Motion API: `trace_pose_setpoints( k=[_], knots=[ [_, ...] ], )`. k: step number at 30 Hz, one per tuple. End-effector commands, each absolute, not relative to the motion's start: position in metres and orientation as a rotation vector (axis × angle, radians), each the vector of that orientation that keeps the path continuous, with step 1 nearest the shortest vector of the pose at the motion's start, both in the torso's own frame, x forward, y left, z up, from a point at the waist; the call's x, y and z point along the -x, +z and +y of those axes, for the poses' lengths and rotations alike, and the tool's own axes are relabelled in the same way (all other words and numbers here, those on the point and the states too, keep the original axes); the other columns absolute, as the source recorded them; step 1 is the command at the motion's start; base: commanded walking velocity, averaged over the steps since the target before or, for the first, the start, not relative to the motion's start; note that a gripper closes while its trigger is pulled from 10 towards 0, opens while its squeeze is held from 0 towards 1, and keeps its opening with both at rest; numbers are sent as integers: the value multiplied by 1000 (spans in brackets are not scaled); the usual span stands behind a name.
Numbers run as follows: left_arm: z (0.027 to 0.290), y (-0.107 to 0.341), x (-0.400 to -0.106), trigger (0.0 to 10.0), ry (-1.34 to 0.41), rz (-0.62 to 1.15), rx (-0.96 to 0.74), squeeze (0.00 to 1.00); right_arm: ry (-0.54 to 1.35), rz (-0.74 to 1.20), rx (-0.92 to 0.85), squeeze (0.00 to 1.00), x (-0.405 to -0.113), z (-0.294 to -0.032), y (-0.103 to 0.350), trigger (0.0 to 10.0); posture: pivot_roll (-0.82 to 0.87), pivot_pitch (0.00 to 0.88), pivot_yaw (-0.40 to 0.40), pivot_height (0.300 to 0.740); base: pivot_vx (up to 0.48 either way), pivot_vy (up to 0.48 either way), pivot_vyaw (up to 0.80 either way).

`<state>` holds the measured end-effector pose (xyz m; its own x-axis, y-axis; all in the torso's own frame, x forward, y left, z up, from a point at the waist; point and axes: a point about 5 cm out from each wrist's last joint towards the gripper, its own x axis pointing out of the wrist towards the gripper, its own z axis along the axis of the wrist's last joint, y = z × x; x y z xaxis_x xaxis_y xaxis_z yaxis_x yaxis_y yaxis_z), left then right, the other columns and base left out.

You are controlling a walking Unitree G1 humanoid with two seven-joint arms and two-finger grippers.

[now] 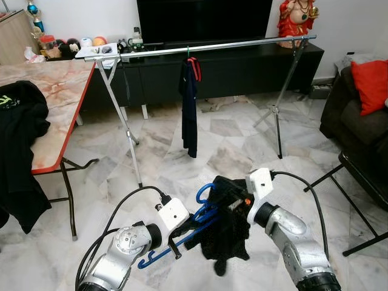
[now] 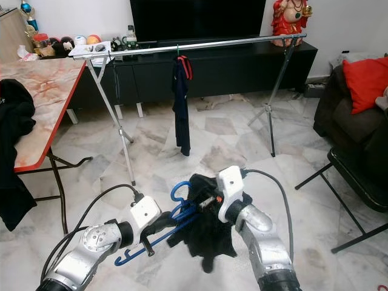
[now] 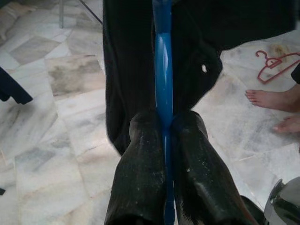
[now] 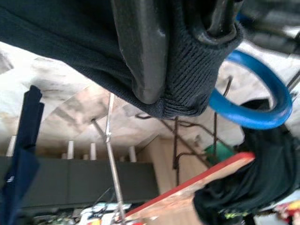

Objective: Hang hanger

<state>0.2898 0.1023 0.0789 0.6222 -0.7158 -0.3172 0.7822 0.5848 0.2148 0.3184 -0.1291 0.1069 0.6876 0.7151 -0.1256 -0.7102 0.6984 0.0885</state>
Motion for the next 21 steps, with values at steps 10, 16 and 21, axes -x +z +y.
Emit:
trace_pose_setpoints(
  k=[10, 16, 21],
  knots=[
    [101, 82, -290, 10000, -885, 188, -342, 0, 372, 282, 279, 0, -341, -183, 95, 10000, 66, 47, 14, 740, 0, 0, 0],
    [101, 82, -290, 10000, -886, 188, -342, 0, 376, 221, 373, 0, -344, -182, 100, 10000, 67, 48, 15, 740, 0, 0, 0],
    [101, 82, -289, 10000, -888, 184, -340, 0, 610, 191, 290, 0, -335, -159, 101, 10000, 68, 48, 15, 740, 0, 0, 0]
  ],
)
